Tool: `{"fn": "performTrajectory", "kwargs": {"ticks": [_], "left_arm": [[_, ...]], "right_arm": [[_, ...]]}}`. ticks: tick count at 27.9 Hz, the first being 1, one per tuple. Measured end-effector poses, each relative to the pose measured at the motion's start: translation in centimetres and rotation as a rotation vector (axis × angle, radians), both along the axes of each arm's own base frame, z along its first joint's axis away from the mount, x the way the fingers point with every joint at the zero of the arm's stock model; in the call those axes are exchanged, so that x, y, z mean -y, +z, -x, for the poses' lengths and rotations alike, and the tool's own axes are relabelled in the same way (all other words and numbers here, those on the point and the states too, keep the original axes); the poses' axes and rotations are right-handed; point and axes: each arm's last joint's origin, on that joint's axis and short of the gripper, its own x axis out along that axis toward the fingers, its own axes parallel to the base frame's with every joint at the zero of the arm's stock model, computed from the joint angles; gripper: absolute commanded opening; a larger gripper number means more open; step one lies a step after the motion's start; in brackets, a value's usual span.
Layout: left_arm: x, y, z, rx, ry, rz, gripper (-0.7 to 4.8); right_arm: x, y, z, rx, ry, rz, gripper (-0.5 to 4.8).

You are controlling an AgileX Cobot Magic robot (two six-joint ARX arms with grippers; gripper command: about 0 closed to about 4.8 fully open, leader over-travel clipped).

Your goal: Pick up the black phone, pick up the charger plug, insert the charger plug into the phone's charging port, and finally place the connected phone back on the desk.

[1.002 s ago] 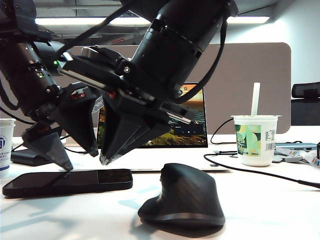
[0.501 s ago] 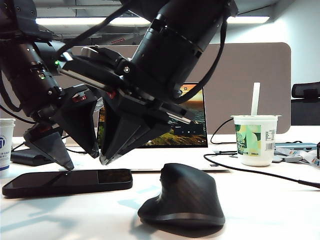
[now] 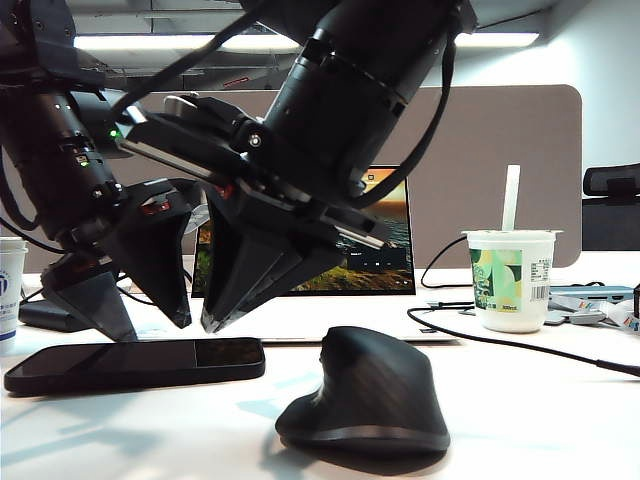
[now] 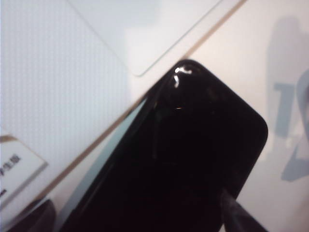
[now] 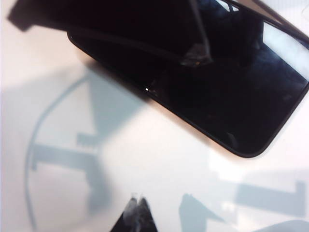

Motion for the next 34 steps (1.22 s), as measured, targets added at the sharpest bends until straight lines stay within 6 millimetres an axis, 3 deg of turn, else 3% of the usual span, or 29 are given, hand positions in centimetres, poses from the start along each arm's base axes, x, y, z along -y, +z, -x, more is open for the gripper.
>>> {"fn": "performTrajectory", "kwargs": {"ticks": [20,34], "left_arm": [[0.3,-0.7,1.5,-0.225,-0.036,0.097,4.79],[0.6,-0.8,2.0,-0.276,-0.047,0.114,4.79]], "right_arm": [[0.2,-0.2,0.2,-0.033,-0.016,0.020,-0.06],[-0.6,-0.9,1.0,-0.078,0.000,0.029,-0.06]]}}
